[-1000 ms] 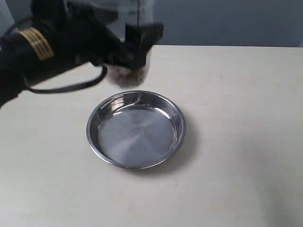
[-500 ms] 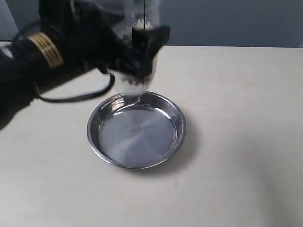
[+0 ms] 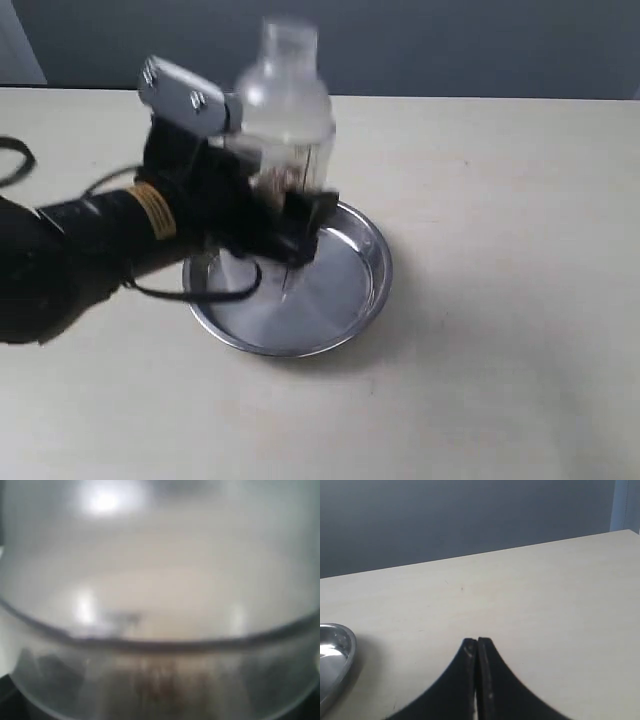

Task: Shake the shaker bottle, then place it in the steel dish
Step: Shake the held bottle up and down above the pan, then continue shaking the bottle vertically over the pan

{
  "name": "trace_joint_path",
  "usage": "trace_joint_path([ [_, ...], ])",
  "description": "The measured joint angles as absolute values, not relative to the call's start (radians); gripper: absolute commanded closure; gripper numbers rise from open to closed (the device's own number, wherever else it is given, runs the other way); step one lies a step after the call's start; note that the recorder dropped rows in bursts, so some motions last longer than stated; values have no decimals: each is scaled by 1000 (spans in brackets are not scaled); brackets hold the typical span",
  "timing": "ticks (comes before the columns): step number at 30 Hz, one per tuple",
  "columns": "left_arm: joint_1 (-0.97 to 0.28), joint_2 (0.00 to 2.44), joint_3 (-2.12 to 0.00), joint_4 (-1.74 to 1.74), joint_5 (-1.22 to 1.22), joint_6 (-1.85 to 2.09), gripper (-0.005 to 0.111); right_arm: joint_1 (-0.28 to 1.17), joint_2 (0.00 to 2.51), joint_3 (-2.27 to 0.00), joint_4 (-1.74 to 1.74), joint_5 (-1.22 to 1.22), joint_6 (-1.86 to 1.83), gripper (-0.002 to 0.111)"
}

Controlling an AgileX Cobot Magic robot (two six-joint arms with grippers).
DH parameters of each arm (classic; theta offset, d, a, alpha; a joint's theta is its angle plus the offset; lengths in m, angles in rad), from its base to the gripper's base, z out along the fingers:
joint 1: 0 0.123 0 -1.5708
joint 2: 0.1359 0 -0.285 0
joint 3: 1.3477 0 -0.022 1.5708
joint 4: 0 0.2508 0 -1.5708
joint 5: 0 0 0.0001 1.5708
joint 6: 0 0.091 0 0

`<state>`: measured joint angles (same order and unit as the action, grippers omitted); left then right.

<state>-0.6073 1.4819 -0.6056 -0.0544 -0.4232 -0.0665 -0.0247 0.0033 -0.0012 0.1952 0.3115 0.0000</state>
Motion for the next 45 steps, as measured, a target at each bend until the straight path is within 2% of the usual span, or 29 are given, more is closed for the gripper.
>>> trace_joint_path([
  [7,-607,1363,-708,-17,-475,-57,106,-25,3,-1,195,311,0,109],
  [13,-610,1483,-613,-58,-380,-53,106,-25,3,-1,195,311,0,109],
  [18,-618,1329,-742,-55,-488,6,106,-25,3,-1,195,311,0,109],
  [25,-618,1467,-603,-169,-470,58,106,-25,3,-1,195,311,0,109],
  [29,-618,1331,-738,-163,-526,99,106,-25,3,-1,195,311,0,109],
  [33,-618,1459,-613,-230,-507,110,106,-25,3,-1,195,311,0,109],
  [40,-618,1306,-686,-167,-526,81,106,-25,3,-1,195,311,0,109],
  [43,-618,1424,-574,-221,-517,74,106,-25,3,-1,195,311,0,109],
  [45,-618,1414,-587,-186,-485,32,106,-25,3,-1,195,311,0,109],
])
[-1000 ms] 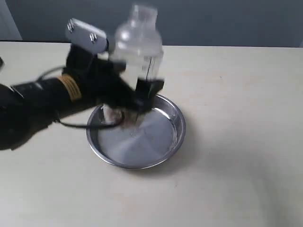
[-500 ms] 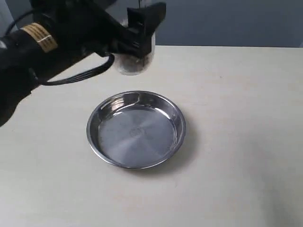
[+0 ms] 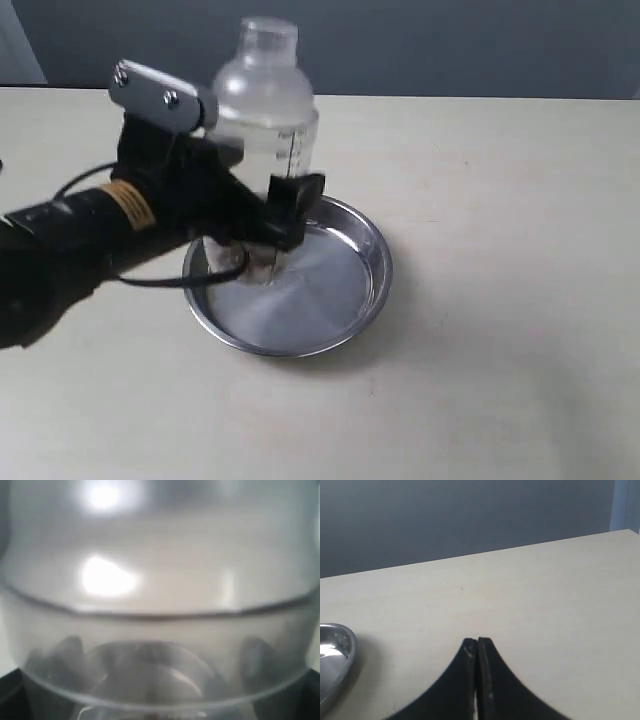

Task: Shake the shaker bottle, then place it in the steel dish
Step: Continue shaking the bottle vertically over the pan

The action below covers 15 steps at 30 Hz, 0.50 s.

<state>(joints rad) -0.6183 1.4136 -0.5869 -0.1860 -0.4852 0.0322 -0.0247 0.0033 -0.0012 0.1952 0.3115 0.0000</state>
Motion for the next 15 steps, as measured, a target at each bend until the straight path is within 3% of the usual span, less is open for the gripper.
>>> trace_joint_path([
  [5,-618,1330,-693,-128,-531,28,106,-25,3,-1,195,311,0,109],
  [11,-614,1498,-595,-141,-413,34,106,-25,3,-1,195,311,0,109],
  [15,-619,1397,-681,-82,-441,-26,106,-25,3,-1,195,311,0,109],
])
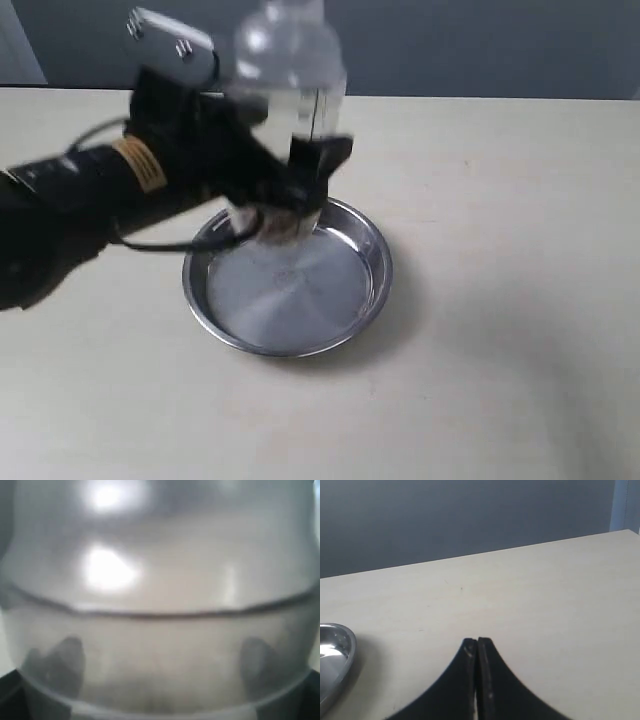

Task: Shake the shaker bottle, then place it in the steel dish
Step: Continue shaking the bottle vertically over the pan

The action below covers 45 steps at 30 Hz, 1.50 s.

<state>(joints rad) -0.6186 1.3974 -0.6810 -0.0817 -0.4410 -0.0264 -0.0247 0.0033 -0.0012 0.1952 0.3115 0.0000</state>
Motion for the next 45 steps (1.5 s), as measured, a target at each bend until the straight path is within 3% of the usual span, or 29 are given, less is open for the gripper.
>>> trace_joint_path([
  [8,-619,1476,-622,-89,-427,-41,106,-25,3,-1,195,311,0,109],
  [15,-619,1379,-709,-26,-450,-70,106,-25,3,-1,195,311,0,109],
  [21,-616,1437,-667,-21,-299,-49,106,-25,3,-1,195,311,0,109],
  [28,-614,1404,-682,-31,-429,-45,106,-25,3,-1,195,311,0,109],
  [33,-610,1476,-652,-33,-345,-48,106,-25,3,-1,195,311,0,109],
  [40,-614,1431,-687,0,-427,-40,106,-25,3,-1,195,311,0,109],
  [45,-620,1467,-688,0,-297,-42,106,-25,3,-1,195,311,0,109],
])
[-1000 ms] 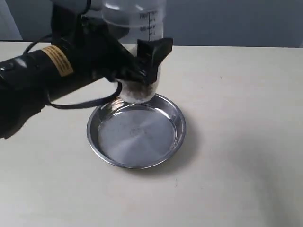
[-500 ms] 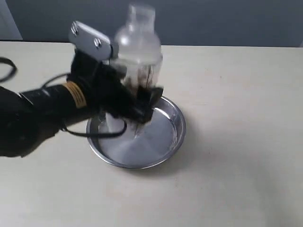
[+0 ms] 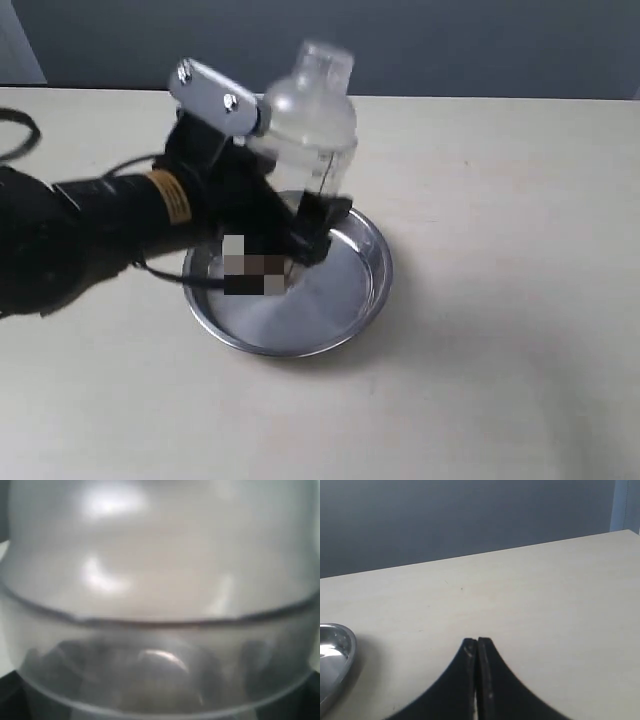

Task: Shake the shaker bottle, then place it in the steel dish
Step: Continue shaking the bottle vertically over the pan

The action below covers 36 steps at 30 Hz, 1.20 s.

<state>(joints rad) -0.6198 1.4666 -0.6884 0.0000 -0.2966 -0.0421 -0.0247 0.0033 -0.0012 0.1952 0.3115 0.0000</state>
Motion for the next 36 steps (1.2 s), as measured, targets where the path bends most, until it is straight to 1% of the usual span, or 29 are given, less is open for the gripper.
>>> trace_joint_path([
  [4,-620,1349,-781,0,-398,-7,106,-25,3,-1,195,311,0,109],
  [7,-620,1388,-735,-46,-430,0,106,-25,3,-1,195,311,0,109],
  [10,-618,1468,-670,-83,-381,0,106,-25,3,-1,195,311,0,109],
  [13,-618,1424,-695,-50,-377,0,106,-25,3,-1,195,311,0,109],
  [16,-618,1359,-757,-26,-442,13,106,-25,3,-1,195,311,0,109],
  [19,-618,1403,-708,-26,-445,0,106,-25,3,-1,195,311,0,109],
  [23,-618,1510,-626,-29,-321,-15,106,-25,3,-1,196,311,0,109],
  [25,-618,1473,-646,-18,-317,-33,106,-25,3,-1,196,311,0,109],
  [28,-618,1371,-726,18,-421,-50,106,-25,3,-1,196,311,0,109],
  [30,-618,1352,-733,33,-468,-55,106,-25,3,-1,196,311,0,109],
  [32,-620,1391,-685,31,-474,-66,106,-25,3,-1,198,311,0,109],
  [36,-620,1506,-592,33,-387,-74,106,-25,3,-1,198,311,0,109],
])
